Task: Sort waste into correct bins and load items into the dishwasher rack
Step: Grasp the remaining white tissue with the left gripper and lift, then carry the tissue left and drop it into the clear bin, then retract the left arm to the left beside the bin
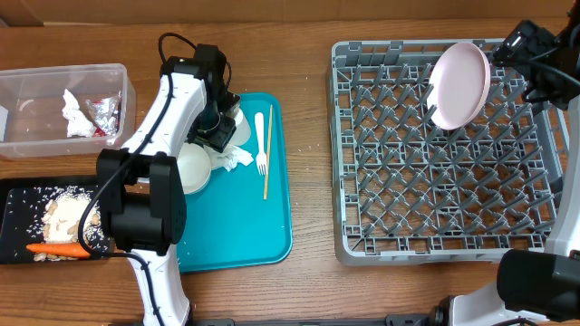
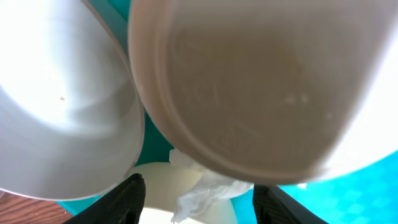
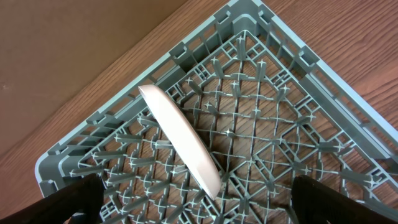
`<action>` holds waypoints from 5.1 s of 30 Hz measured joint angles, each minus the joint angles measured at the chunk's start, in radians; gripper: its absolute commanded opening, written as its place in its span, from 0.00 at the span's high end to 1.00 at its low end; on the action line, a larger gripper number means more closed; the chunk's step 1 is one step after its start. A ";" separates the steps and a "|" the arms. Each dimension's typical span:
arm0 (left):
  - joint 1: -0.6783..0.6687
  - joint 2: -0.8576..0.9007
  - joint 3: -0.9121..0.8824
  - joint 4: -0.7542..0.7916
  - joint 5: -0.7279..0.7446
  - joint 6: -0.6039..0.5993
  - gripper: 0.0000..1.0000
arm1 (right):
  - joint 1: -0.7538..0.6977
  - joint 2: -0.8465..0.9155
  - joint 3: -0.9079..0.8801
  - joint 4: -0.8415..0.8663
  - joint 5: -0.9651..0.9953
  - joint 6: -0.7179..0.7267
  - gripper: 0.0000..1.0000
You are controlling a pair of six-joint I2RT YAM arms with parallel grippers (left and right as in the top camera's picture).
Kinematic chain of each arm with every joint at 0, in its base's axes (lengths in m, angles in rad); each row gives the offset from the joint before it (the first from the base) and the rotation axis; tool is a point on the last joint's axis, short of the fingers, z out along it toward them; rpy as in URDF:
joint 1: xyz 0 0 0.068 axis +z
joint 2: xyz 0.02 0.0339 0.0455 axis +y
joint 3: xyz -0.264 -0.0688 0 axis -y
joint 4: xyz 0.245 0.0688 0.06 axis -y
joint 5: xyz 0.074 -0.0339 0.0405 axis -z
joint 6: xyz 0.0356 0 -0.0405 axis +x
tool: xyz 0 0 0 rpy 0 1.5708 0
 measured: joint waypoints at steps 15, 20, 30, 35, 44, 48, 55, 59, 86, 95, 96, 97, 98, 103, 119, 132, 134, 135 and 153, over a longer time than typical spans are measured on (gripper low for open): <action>0.000 0.000 0.000 -0.016 -0.001 0.011 0.85 | 0.000 0.000 0.000 0.000 0.000 0.000 0.00; 0.000 0.000 0.000 -0.020 -0.004 0.016 0.96 | 0.000 0.000 0.000 -0.001 0.000 0.000 0.00; 0.000 0.000 0.015 -0.067 -0.008 0.014 0.96 | 0.000 0.000 0.000 0.000 0.000 0.000 0.00; 0.000 0.000 0.127 -0.143 -0.006 0.006 0.96 | 0.000 0.000 0.000 0.000 0.000 0.000 0.00; 0.019 0.000 0.364 -0.240 0.051 -0.034 0.96 | 0.000 0.000 0.000 0.000 0.000 0.000 0.00; 0.057 0.000 0.461 -0.267 0.074 -0.076 0.96 | 0.000 0.000 0.000 0.000 0.000 0.000 0.00; 0.173 0.000 0.611 -0.280 0.191 -0.129 0.96 | 0.000 0.000 0.000 0.000 0.000 0.000 0.00; 0.253 0.000 0.660 -0.234 0.238 -0.180 0.96 | 0.000 0.000 0.000 0.000 0.000 0.000 0.00; 0.683 0.155 0.661 -0.012 0.099 -0.387 0.08 | 0.000 0.000 0.000 0.000 -0.001 0.000 0.00; 0.687 0.208 0.647 -0.061 0.078 -0.394 0.00 | 0.000 0.000 0.000 0.000 0.000 0.000 0.00; 0.687 0.203 0.647 -0.063 0.078 -0.394 0.00 | 0.000 0.000 0.000 0.000 0.000 0.000 0.00; 0.687 0.196 0.647 -0.064 0.077 -0.394 0.00 | 0.000 0.000 0.000 0.000 0.000 0.000 0.00; 0.687 0.186 0.647 -0.067 0.078 -0.394 0.00 | 0.000 0.000 0.000 0.000 0.000 0.000 0.00; 0.672 0.069 0.647 -0.091 0.125 -0.406 0.00 | 0.000 0.000 0.000 0.000 0.000 0.000 0.00; 0.293 -0.163 0.640 -0.496 0.465 -0.325 0.00 | 0.000 0.000 0.000 0.000 0.000 0.000 0.00; -0.013 -0.158 0.600 -0.499 0.162 -0.452 0.00 | 0.000 0.000 0.000 0.000 0.000 0.000 0.00; 0.005 -0.158 0.600 -0.499 0.134 -0.472 0.00 | 0.000 0.000 0.000 -0.001 -0.001 0.000 0.00; 0.024 -0.158 0.600 -0.499 0.121 -0.481 0.00 | 0.000 0.000 0.000 0.000 0.000 0.000 0.00; 0.563 -0.158 0.600 -0.499 0.071 -0.794 0.00 | 0.000 0.000 0.000 0.101 -0.017 0.000 0.00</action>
